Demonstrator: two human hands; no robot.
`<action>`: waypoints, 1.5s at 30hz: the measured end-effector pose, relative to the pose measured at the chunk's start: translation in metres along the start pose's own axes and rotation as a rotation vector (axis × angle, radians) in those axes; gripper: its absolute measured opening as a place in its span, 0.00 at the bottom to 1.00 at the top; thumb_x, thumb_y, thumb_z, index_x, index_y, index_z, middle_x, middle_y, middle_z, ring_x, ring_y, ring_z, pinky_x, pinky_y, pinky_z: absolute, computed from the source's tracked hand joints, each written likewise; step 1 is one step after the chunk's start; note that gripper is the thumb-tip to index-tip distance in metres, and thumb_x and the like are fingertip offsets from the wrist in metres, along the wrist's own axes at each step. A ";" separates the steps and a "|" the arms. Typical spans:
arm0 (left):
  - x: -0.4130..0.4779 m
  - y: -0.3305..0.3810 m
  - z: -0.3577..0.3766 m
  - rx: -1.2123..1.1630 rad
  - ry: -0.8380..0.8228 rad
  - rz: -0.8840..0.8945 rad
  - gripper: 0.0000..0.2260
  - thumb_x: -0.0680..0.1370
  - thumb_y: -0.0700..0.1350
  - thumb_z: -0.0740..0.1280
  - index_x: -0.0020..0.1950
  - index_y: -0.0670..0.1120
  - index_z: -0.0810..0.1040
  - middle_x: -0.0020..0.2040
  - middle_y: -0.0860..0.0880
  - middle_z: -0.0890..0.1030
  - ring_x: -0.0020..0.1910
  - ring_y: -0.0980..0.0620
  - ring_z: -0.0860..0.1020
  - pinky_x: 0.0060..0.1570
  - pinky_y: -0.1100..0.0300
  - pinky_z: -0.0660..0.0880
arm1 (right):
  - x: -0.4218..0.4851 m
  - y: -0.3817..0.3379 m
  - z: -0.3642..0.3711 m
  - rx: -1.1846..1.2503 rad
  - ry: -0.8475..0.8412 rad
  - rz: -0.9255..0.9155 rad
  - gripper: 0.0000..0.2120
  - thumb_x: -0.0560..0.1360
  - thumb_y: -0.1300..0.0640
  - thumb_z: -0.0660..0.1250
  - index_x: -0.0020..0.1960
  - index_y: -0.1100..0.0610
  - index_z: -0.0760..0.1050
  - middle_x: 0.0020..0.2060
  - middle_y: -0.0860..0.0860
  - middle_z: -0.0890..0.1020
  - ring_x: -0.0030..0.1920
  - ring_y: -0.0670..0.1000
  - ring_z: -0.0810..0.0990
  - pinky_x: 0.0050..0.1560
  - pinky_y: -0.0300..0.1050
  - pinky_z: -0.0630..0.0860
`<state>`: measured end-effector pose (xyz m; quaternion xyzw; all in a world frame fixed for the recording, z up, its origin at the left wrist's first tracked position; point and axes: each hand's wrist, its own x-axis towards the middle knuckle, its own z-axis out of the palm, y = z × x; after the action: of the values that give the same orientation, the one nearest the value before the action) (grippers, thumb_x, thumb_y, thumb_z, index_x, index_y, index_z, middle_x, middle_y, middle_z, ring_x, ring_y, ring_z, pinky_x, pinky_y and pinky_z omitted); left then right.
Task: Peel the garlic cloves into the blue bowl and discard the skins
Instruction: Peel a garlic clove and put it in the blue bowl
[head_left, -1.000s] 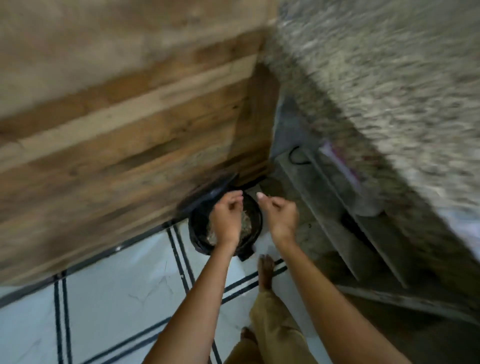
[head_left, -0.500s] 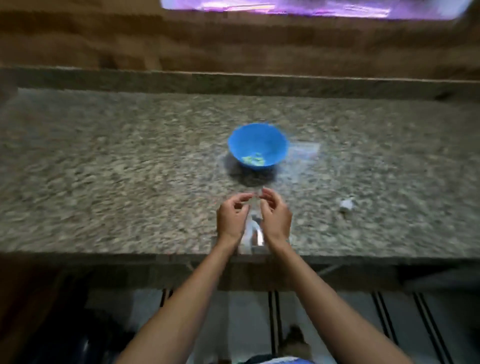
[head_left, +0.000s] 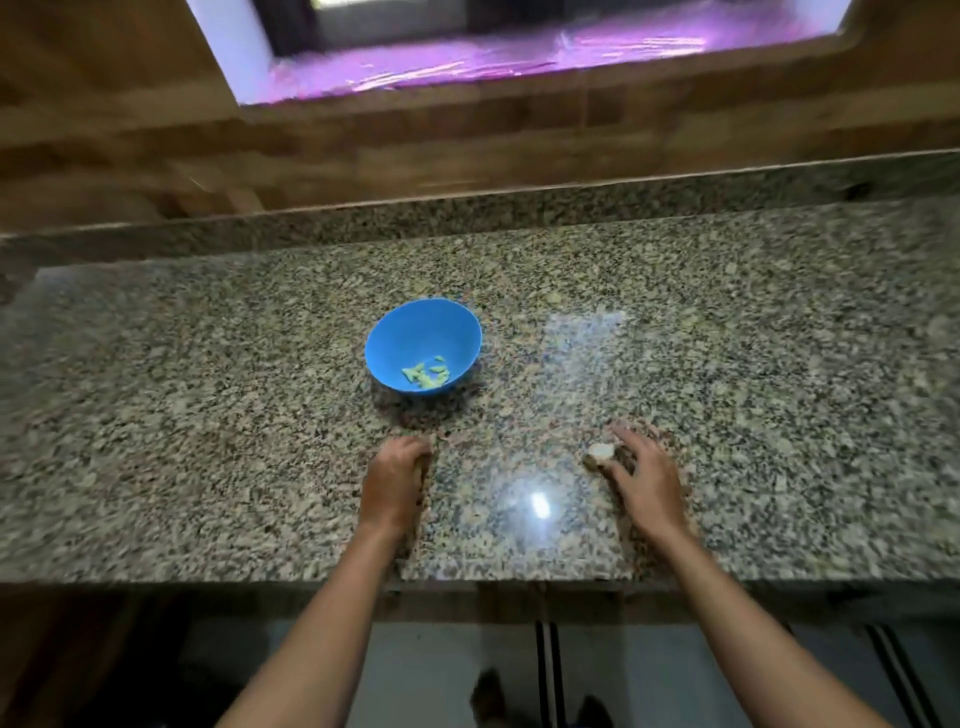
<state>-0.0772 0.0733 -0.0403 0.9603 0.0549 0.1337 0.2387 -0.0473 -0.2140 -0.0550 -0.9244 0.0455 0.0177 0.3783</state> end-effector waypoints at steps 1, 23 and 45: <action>0.012 0.013 -0.009 -0.058 0.083 0.024 0.11 0.71 0.29 0.69 0.50 0.39 0.83 0.48 0.43 0.84 0.48 0.46 0.81 0.52 0.58 0.74 | 0.002 -0.002 0.000 0.007 -0.014 -0.021 0.20 0.72 0.65 0.69 0.64 0.59 0.74 0.62 0.55 0.76 0.62 0.56 0.73 0.63 0.45 0.67; 0.007 0.122 0.047 -1.180 -0.459 -0.678 0.16 0.75 0.36 0.69 0.62 0.35 0.76 0.52 0.40 0.82 0.44 0.52 0.82 0.40 0.64 0.79 | -0.017 -0.048 0.022 0.655 0.092 0.243 0.05 0.71 0.59 0.71 0.47 0.55 0.81 0.36 0.43 0.81 0.39 0.45 0.81 0.37 0.30 0.75; 0.030 0.090 0.016 -0.916 -0.623 -0.325 0.04 0.70 0.33 0.73 0.43 0.33 0.81 0.38 0.41 0.82 0.36 0.49 0.81 0.39 0.59 0.80 | -0.012 -0.072 0.005 1.012 -0.364 0.480 0.04 0.73 0.62 0.68 0.46 0.60 0.79 0.43 0.56 0.84 0.42 0.53 0.84 0.42 0.41 0.81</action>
<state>-0.0404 -0.0082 -0.0046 0.7323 0.0654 -0.1837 0.6524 -0.0519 -0.1586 -0.0075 -0.5748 0.1905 0.2370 0.7597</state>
